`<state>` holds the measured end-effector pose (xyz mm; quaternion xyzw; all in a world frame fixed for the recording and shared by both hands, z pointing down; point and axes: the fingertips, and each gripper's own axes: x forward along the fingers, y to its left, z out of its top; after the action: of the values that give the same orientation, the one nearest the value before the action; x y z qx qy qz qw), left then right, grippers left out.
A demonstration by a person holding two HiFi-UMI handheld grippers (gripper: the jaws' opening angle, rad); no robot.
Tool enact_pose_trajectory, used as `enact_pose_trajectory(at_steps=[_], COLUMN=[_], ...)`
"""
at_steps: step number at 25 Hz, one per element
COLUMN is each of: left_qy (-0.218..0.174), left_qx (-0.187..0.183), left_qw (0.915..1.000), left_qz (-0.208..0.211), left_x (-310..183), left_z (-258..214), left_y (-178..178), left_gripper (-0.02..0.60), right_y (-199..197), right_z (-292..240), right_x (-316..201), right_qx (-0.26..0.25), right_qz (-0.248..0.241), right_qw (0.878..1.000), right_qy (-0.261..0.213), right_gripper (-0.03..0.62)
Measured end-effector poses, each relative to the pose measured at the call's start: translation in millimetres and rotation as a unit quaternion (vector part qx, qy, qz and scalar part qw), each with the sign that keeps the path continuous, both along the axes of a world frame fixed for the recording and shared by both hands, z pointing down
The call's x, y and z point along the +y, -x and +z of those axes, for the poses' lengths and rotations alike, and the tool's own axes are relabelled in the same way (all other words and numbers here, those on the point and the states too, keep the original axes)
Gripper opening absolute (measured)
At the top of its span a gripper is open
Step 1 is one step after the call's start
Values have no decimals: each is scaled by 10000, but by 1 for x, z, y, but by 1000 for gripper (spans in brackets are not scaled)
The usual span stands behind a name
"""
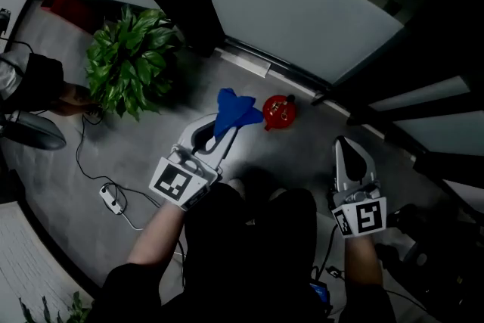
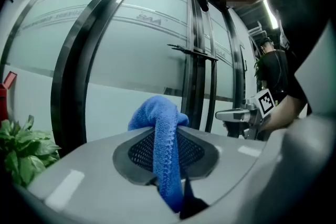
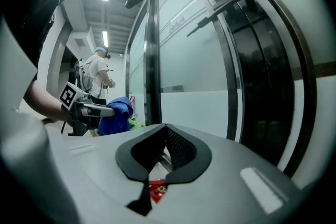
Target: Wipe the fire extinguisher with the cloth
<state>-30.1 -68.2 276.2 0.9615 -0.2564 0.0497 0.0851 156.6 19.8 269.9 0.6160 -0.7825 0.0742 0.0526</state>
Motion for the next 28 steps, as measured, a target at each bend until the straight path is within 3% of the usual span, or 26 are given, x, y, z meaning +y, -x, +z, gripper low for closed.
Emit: enact_pose_trajectory(at_steps=[9, 13, 16, 19, 24, 28], left_qy=[-351, -421, -12, 641, 1575, 1934], left_qx=[453, 270, 270, 473, 1185, 1467], left_qw=[9982, 9987, 9996, 9968, 9800, 9697], left_qz=[153, 127, 61, -3, -283, -262], left_x=[-36, -31, -28, -27, -37, -39], left_z=[170, 217, 239, 260, 286, 295], left_y=[-11, -20, -26, -34, -41, -44], left_gripper=[66, 66, 66, 66, 66, 66], right_y=[1, 7, 9, 13, 10, 8], right_z=[144, 184, 200, 206, 224, 236], right_x=[-59, -65, -62, -56, -51, -52], right_qx=[273, 360, 255, 107, -59, 89], right_qz=[-270, -337, -315, -318, -181, -120], right_qw=[9939, 9918, 9937, 9946, 9960, 9972], right_qy=[-1031, -1182, -1043, -978, -872, -738], right_gripper=[2, 2, 2, 2, 2, 2])
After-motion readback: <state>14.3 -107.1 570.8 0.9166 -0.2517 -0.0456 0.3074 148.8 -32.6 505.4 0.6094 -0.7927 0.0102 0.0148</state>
